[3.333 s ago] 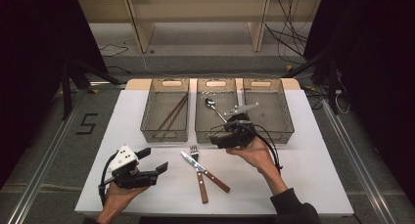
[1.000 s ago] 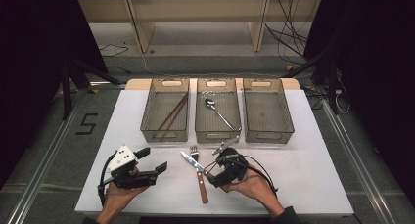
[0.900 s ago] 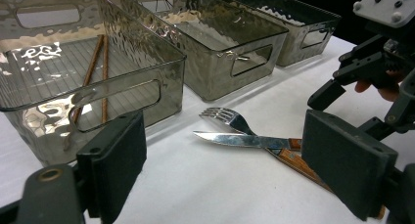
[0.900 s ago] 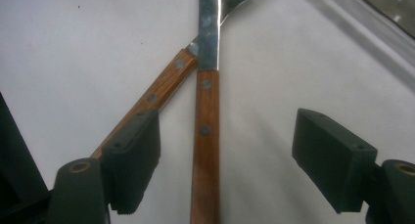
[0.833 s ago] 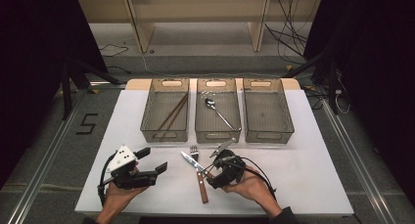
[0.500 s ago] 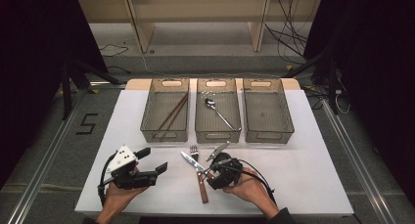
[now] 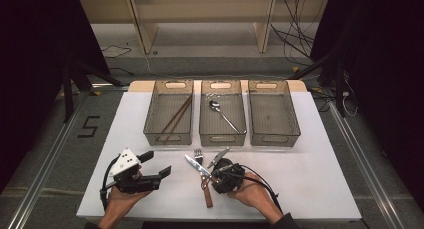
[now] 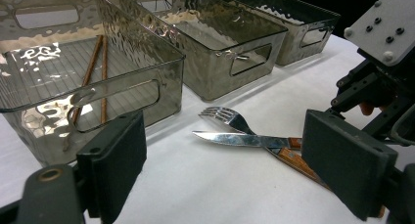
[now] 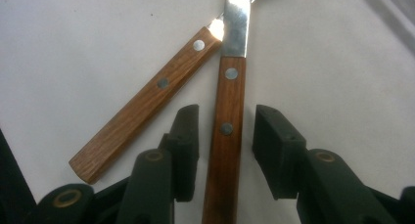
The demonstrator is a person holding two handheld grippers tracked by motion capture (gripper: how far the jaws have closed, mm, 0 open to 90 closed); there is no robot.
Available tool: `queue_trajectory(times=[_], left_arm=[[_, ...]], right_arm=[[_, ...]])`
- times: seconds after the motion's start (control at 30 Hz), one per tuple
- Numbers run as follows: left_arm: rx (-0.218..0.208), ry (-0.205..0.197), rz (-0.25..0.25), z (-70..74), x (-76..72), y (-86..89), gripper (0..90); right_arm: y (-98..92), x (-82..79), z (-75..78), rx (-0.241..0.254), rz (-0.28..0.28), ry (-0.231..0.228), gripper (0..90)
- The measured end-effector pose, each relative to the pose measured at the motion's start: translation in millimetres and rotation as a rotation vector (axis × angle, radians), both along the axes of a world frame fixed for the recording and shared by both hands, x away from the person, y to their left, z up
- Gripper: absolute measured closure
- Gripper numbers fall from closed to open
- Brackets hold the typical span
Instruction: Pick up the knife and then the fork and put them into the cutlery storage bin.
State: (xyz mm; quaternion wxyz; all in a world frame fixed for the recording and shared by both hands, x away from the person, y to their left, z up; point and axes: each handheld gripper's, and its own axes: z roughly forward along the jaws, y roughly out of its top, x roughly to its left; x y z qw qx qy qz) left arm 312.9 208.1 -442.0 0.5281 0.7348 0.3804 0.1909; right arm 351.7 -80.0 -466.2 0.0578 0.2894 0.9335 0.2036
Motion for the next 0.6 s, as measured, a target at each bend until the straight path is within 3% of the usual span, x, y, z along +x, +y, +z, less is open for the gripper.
queue_trajectory(times=[0.6], left_arm=[[0.006,-0.003,-0.006,-0.4,-0.2,-1.3,16.6]], right_arm=[[6.1,5.3,1.4,-0.038,-0.006,0.027,74.1]])
